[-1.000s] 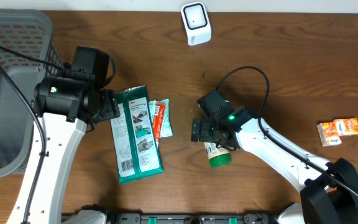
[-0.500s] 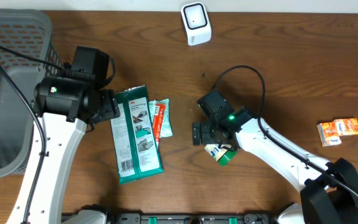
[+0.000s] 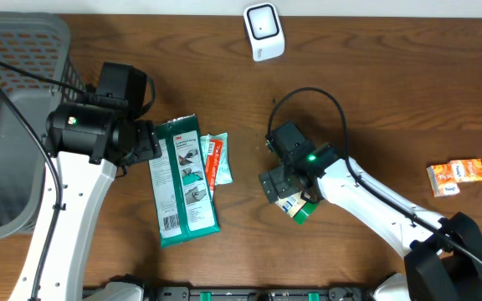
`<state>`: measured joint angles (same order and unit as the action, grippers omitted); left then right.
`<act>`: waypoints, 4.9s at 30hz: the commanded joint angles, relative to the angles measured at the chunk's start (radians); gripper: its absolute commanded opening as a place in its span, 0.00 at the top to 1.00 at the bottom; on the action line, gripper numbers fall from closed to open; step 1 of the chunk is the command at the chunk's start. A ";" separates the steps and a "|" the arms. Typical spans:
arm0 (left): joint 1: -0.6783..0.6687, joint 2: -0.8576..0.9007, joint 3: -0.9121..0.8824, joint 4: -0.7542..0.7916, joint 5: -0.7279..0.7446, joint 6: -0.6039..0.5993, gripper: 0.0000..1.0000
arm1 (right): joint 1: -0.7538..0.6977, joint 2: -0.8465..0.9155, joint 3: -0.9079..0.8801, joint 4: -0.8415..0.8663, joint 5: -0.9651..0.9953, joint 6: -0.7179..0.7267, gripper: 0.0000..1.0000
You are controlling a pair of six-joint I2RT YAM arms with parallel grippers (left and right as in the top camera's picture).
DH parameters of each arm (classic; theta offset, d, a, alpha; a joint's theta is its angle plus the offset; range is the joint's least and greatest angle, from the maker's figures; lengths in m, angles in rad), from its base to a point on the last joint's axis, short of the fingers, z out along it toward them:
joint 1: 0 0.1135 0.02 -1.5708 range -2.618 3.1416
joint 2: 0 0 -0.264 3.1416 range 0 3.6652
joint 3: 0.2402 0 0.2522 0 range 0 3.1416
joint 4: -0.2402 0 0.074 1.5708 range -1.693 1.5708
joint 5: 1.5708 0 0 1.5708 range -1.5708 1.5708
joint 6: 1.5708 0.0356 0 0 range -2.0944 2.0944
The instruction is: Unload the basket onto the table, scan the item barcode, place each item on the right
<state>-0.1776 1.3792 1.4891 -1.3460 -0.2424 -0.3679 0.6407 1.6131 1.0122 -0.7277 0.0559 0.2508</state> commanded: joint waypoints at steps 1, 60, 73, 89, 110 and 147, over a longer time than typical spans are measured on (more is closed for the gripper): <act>0.002 0.000 0.003 -0.003 -0.013 0.005 0.12 | 0.005 -0.003 -0.007 0.003 -0.119 -0.118 0.01; 0.002 0.000 0.003 -0.003 -0.013 0.005 0.12 | 0.008 -0.005 0.043 -0.241 -0.064 -0.065 0.43; 0.002 0.000 0.003 -0.003 -0.013 0.005 0.12 | 0.008 -0.005 0.130 -0.277 -0.072 -0.064 0.39; 0.002 0.000 0.003 -0.003 -0.013 0.005 0.12 | 0.008 -0.005 0.129 -0.233 -0.072 -0.028 0.01; 0.002 0.000 0.003 -0.003 -0.013 0.005 0.12 | 0.067 -0.005 -0.038 -0.031 0.046 0.320 0.34; 0.002 0.000 0.003 -0.003 -0.013 0.005 0.12 | -0.031 -0.005 -0.128 0.220 0.010 0.119 0.13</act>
<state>-0.1776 1.3792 1.4891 -1.3460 -0.2424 -0.3683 0.6178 1.6119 0.9070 -0.5266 0.1154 0.3710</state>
